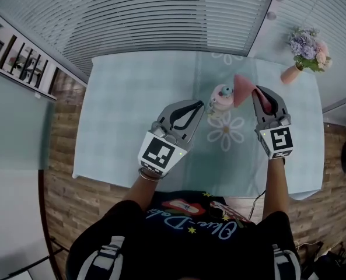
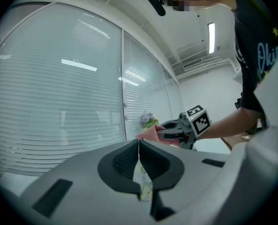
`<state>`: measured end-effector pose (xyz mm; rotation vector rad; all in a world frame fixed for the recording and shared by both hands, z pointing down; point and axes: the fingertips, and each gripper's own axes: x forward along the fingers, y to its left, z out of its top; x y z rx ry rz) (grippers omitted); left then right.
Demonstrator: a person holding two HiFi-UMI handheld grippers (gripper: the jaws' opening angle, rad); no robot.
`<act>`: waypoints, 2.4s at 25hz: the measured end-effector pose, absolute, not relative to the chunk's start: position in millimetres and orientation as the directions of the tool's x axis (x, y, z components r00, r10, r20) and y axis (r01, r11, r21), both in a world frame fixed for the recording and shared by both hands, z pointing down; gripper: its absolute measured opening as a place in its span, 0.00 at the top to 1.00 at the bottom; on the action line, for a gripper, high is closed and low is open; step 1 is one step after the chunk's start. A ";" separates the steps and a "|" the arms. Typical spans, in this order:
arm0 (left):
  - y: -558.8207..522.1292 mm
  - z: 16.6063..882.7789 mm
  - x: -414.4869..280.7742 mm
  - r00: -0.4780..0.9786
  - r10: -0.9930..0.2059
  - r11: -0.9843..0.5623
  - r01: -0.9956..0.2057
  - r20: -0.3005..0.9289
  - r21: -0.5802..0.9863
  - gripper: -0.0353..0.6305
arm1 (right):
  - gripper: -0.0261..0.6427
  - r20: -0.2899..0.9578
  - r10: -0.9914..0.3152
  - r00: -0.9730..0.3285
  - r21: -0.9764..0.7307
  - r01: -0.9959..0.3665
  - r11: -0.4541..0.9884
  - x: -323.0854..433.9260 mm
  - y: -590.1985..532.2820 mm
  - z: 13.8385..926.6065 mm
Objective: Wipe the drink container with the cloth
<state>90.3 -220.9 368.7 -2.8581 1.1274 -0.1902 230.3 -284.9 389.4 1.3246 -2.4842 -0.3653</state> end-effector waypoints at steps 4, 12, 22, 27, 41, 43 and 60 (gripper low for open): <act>-232.2 377.8 100.4 0.737 -0.666 -0.746 -0.659 0.115 -0.095 0.94 | 0.94 0.193 -0.817 -0.544 0.407 -0.713 0.571 217.6 -289.4 401.7; -244.5 393.2 115.9 0.757 -0.638 -0.769 -0.635 0.141 -0.070 0.94 | 0.94 0.237 -0.793 -0.561 0.378 -0.699 0.607 196.8 -289.9 431.0; -247.0 401.1 125.0 0.768 -0.621 -0.782 -0.621 0.156 -0.055 0.94 | 0.94 0.237 -0.808 -0.539 0.310 -0.747 0.589 193.1 -288.9 453.6; -247.4 402.7 126.7 0.770 -0.618 -0.784 -0.619 0.160 -0.050 0.94 | 0.94 0.253 -0.820 -0.514 0.279 -0.773 0.570 196.9 -290.0 467.2; -247.1 405.4 129.9 0.768 -0.617 -0.784 -0.620 0.171 -0.043 0.94 | 0.94 0.390 -0.788 -0.476 0.236 -0.776 0.585 198.7 -288.0 523.3; -247.0 406.0 130.3 0.768 -0.618 -0.783 -0.621 0.172 -0.042 0.94 | 0.94 0.411 -0.781 -0.470 0.231 -0.775 0.588 199.1 -287.9 530.6; -247.8 402.4 122.5 0.747 -0.646 -0.759 -0.650 0.157 -0.029 0.94 | 0.94 0.436 -0.846 -0.307 0.237 -0.868 0.437 236.2 -285.7 521.0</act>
